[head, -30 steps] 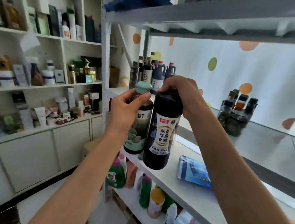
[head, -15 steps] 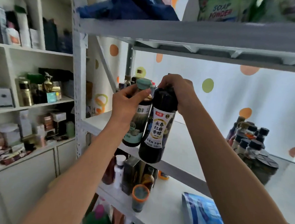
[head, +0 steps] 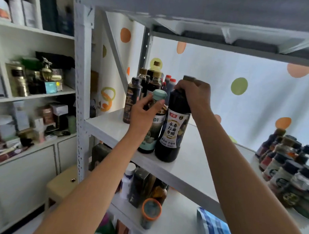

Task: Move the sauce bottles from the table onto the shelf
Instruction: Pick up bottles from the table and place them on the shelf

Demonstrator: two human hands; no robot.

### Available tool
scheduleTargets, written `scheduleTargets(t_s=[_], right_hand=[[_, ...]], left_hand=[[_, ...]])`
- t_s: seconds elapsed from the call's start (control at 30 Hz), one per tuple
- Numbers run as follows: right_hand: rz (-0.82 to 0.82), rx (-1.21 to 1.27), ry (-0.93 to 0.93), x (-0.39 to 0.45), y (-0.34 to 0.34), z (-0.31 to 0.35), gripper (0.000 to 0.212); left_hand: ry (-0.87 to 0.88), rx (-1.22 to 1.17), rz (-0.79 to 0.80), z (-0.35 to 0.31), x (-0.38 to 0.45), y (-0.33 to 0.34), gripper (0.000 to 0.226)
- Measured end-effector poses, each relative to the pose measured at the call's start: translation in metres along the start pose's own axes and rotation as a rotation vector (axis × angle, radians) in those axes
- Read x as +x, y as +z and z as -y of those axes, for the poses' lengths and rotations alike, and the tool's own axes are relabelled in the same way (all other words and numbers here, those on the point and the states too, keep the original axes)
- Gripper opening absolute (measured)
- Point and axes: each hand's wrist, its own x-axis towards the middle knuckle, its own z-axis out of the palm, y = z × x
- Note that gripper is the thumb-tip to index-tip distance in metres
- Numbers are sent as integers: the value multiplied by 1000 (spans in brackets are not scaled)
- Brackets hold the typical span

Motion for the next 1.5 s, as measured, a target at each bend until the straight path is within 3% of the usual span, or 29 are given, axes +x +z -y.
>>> scheduleTargets(t_s=[0.13, 0.27, 0.37, 0.5, 0.8, 1.27, 1.5], right_hand=[[-16, 76, -71, -10, -3, -15, 37], [121, 36, -88, -43, -10, -51, 72], [246, -220, -93, -79, -20, -98, 86], [295, -272, 13, -77, -27, -120, 73], [265, -226, 29, -38, -5, -132, 60], [177, -187, 48, 18, 45, -157, 55], [158, -158, 23, 27, 56, -165, 52]], left_hand=[[87, 168, 51, 4, -1, 0, 14], [33, 145, 191, 24, -26, -15, 56], [18, 532, 92, 48, -41, -32, 81], [23, 707, -39, 55, -36, -30, 78], [27, 703, -166, 74, -7, -15, 62], [31, 855, -191, 98, 22, -5, 64], [-85, 915, -159, 106, 32, -4, 64]])
